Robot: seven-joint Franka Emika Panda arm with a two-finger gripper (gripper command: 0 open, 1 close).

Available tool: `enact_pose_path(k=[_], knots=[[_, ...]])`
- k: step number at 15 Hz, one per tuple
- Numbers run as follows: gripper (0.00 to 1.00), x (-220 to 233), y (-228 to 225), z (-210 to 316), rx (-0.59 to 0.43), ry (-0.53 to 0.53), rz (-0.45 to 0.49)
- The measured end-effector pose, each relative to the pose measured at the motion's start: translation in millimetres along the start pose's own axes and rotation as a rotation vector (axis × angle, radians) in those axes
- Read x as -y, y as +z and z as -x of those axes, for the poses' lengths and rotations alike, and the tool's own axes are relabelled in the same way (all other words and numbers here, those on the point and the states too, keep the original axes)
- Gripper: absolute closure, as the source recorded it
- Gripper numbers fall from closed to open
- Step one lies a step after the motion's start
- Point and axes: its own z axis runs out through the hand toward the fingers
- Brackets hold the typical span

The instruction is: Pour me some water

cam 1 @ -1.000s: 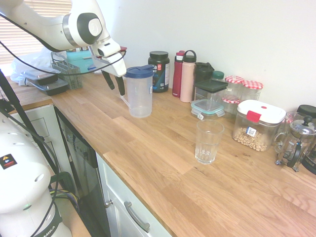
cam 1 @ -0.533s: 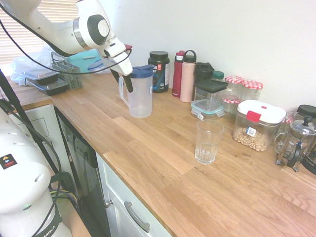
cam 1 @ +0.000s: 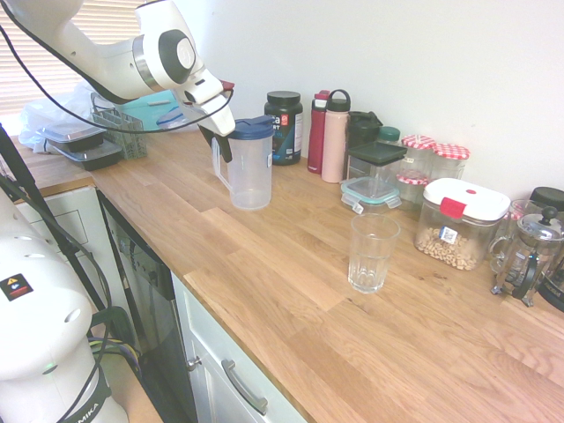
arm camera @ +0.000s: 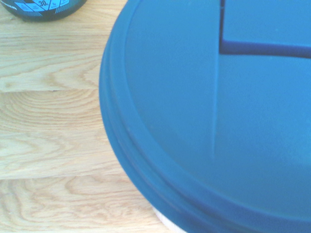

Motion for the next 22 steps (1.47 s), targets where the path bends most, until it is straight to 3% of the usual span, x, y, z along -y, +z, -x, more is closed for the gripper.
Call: enact_pose_path(k=[8,12,15,19,22], knots=[[1.0,0.3,-1.3,-1.8,0.0,0.009,-0.006],[1.0,-6.6,-26.7,-3.9,-0.001,0.022,-0.036],[1.0,-35.8,-62.3,-8.1,0.024,-0.027,-0.043],[1.0,-95.1,-111.7,-30.8,0.062,-0.177,-0.019],[1.0,-145.9,-144.5,-59.0,0.104,-0.217,-0.035]])
